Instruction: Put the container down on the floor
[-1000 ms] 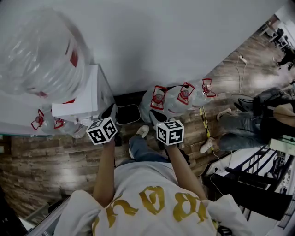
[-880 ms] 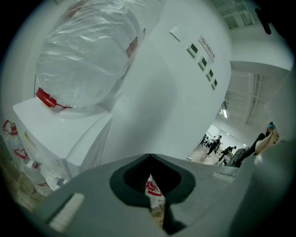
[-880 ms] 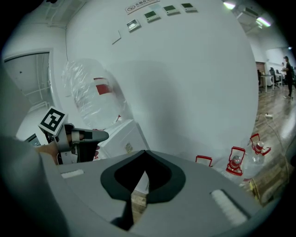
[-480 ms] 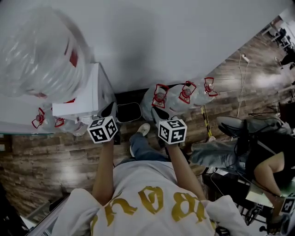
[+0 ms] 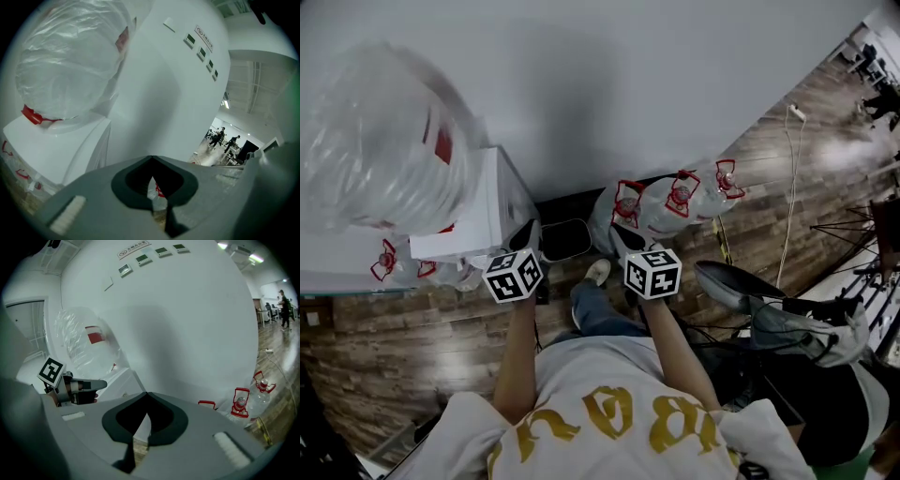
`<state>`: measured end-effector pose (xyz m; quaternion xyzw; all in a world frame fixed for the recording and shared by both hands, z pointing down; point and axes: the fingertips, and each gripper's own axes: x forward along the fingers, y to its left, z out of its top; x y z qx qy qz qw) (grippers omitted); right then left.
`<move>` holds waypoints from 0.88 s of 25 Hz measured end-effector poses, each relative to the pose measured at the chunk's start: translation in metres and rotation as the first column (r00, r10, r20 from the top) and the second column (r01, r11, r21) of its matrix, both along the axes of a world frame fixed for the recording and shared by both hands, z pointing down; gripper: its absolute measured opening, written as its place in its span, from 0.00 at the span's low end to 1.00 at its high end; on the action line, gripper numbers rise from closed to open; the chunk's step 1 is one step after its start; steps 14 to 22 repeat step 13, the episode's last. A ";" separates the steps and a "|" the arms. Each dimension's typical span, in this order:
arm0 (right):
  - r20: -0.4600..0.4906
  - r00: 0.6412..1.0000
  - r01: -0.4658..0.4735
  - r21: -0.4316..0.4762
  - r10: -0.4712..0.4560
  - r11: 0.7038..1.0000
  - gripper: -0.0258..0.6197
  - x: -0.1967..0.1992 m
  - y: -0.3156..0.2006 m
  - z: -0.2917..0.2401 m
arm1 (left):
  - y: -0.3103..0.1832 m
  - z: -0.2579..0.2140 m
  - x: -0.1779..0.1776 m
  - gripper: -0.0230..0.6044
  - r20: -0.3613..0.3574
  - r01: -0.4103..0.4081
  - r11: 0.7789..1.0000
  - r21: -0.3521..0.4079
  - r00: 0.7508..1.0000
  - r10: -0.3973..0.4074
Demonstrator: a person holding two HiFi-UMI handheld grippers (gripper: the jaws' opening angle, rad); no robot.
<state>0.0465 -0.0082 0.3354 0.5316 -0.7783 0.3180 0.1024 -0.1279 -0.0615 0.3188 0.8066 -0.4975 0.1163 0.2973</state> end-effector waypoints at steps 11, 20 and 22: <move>0.014 1.000 0.004 -0.045 -0.004 0.999 0.08 0.001 -0.010 0.015 | -0.014 0.016 0.010 0.04 0.024 -0.034 0.999 -0.036 0.999 0.035; 0.012 1.000 0.002 -0.053 -0.001 0.999 0.08 0.002 -0.013 0.018 | -0.019 0.018 0.012 0.04 0.029 -0.037 0.998 -0.042 0.999 0.038; 0.012 1.000 0.002 -0.053 -0.001 0.999 0.08 0.002 -0.013 0.018 | -0.019 0.018 0.012 0.04 0.029 -0.037 0.998 -0.042 0.999 0.038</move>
